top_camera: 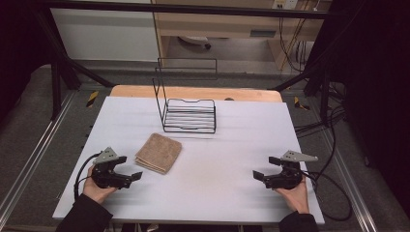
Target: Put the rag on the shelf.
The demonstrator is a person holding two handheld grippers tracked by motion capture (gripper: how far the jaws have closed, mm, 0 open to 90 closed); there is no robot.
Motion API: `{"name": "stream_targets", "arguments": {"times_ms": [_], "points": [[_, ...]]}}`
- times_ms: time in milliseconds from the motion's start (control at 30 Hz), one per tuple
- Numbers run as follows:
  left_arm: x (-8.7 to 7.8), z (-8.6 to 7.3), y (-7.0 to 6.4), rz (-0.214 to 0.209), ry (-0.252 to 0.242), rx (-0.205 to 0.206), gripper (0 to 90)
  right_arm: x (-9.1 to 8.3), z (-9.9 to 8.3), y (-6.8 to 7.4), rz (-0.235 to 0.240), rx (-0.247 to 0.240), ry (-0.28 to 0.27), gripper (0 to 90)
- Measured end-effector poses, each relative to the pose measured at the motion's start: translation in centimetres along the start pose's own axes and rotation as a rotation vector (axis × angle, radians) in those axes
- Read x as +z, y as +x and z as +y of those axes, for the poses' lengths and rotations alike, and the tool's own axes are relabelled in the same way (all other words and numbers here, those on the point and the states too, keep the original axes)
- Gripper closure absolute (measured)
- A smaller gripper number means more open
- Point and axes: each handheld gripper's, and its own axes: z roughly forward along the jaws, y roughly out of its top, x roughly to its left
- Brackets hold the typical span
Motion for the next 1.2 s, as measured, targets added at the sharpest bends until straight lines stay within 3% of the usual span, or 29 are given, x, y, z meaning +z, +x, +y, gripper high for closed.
{"name": "stream_targets", "arguments": {"times_ms": [533, 967, 1200], "points": [[0.0, 0.4, -0.5, 0.006, 0.004, 0.005, 6.2, 0.1, -0.1, 0.1, -0.017, -0.011, 0.024, 0.7], [0.6, 2.0, -2.5, -0.002, 0.015, 0.018, 7.6, 0.1, -0.2, 0.3, -0.025, -0.010, 0.026, 0.6], [1.3, 3.3, -3.5, -0.010, 0.026, 0.001, 10.6, 0.1, -0.2, 0.2, -0.030, -0.011, 0.026, 0.6]]}}
